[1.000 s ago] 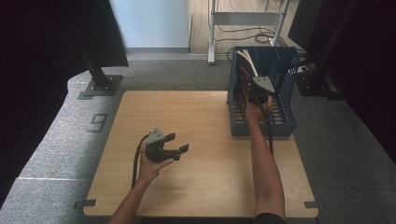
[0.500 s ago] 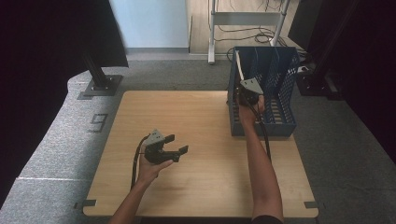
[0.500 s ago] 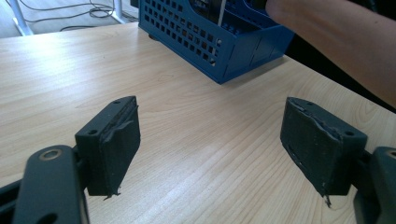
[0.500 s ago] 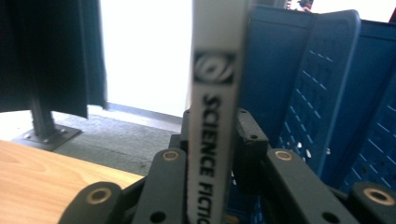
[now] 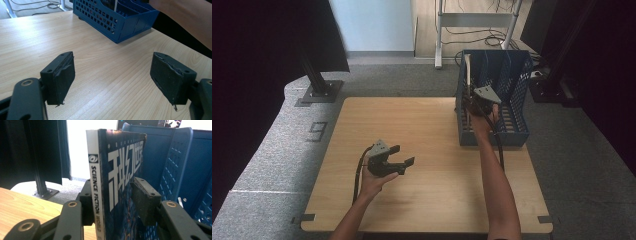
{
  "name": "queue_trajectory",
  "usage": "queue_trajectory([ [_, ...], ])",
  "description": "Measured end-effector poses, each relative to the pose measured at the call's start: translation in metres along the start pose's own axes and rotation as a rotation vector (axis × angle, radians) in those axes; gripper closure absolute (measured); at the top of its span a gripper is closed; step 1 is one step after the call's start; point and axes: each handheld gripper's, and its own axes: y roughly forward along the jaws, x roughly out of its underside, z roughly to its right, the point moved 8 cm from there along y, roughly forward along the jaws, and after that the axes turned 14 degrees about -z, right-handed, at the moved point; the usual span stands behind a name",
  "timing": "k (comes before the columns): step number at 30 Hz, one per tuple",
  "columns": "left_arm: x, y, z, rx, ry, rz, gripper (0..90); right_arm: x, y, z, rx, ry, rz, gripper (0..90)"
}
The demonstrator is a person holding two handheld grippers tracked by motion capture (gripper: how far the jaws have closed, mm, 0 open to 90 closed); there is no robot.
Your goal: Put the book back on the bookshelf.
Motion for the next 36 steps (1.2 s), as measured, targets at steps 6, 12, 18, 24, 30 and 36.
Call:
queue_trajectory([
  [6,0.000,0.002,0.003,0.003,0.004,-0.002,20.0,0.001,-0.006,-0.002,-0.024,-0.005,0.003,51.8],
  [12,-0.002,0.002,0.005,-0.002,0.008,0.009,20.6,0.004,-0.017,-0.002,-0.043,0.016,0.011,47.8],
  [18,0.000,0.005,0.007,-0.012,0.016,-0.008,20.3,0.003,-0.032,-0.002,-0.103,0.031,0.026,47.8],
  [24,0.001,0.009,0.011,-0.004,0.020,-0.021,20.1,0.008,-0.044,-0.003,-0.130,0.030,0.008,47.8],
  [30,0.001,0.010,0.012,-0.005,0.016,-0.022,20.1,0.011,-0.057,-0.007,-0.159,0.021,0.014,48.8],
  [36,0.003,0.008,0.009,-0.019,0.013,-0.021,20.1,0.025,-0.066,-0.011,-0.196,0.021,-0.002,48.7],
])
